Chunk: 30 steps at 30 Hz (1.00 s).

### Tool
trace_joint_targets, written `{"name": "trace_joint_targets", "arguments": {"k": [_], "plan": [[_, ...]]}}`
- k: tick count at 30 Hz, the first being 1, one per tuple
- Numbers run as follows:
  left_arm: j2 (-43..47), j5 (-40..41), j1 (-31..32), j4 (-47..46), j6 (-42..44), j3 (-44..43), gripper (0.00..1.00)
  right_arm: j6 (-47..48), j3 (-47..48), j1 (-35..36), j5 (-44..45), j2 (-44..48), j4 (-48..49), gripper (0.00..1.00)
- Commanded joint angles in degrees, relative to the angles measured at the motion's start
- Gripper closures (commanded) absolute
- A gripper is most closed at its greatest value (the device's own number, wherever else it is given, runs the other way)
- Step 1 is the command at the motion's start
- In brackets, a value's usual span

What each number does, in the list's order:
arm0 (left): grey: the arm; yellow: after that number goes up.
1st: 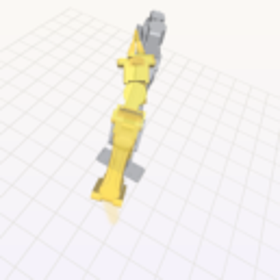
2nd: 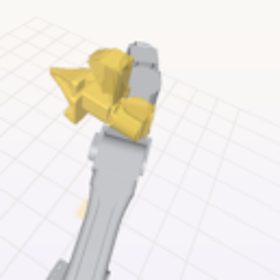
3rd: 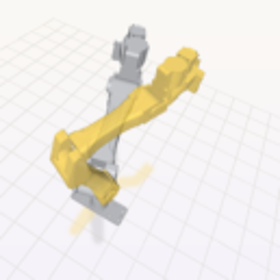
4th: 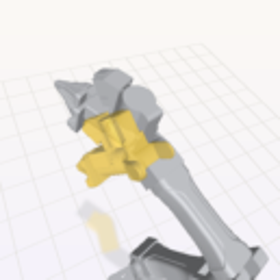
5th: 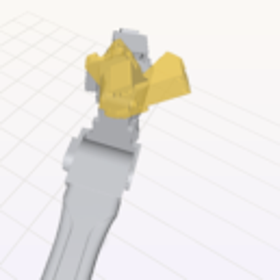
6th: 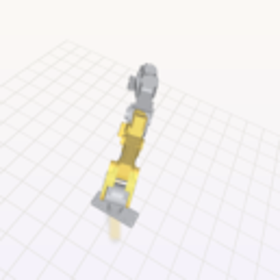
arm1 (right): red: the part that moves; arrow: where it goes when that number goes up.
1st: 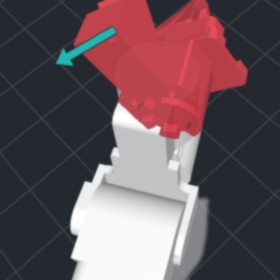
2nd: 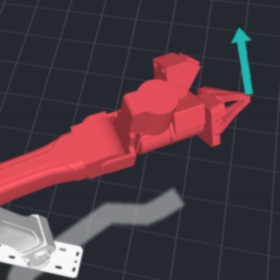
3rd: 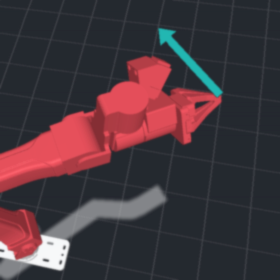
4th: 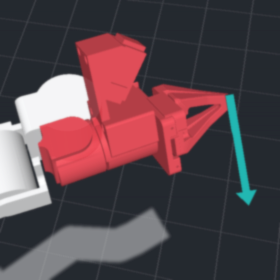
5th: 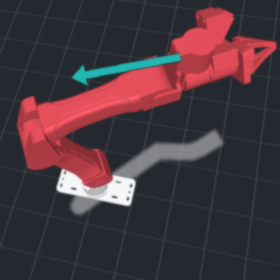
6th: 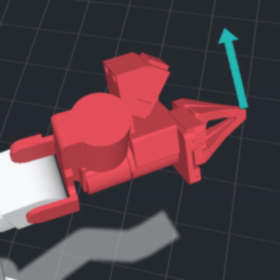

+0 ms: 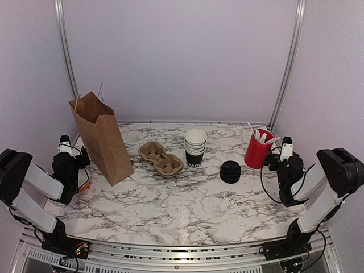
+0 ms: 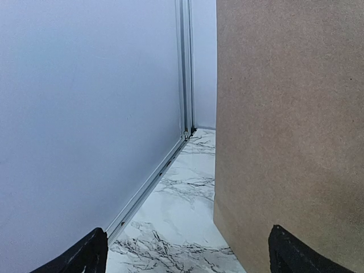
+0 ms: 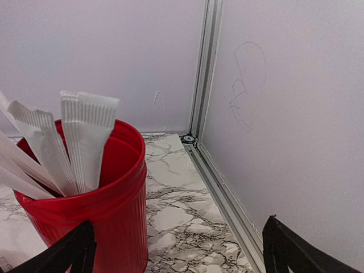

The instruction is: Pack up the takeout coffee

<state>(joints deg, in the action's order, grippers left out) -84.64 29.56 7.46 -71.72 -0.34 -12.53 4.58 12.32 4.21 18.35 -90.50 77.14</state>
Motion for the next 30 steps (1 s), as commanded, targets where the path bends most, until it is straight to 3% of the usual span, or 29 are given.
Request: {"name": "trace_joint_targets", "arguments": {"k": [1,20,25,30], "plan": [[-0.7,-0.4,-0.1,-0.2,0.9,-1.3,0.01,0.2,0.8,-0.2,-0.4,-0.6,1.2,0.0],[0.3,-0.5,0.2,0.9,1.5,-1.4,0.01,0.1,0.7,-0.3,-0.6,-0.6,1.2,0.0],[8.0,3.4,4.9,9.0,5.0,-2.6,0.01,-0.1,0.2,-0.4,-0.6,-1.5,2.6,0.0],[17.0,2.2,8.1,16.8,-1.6,-3.3,0.01,-0.2,0.0,-0.6,-0.6,-1.7,3.3,0.0]]}}
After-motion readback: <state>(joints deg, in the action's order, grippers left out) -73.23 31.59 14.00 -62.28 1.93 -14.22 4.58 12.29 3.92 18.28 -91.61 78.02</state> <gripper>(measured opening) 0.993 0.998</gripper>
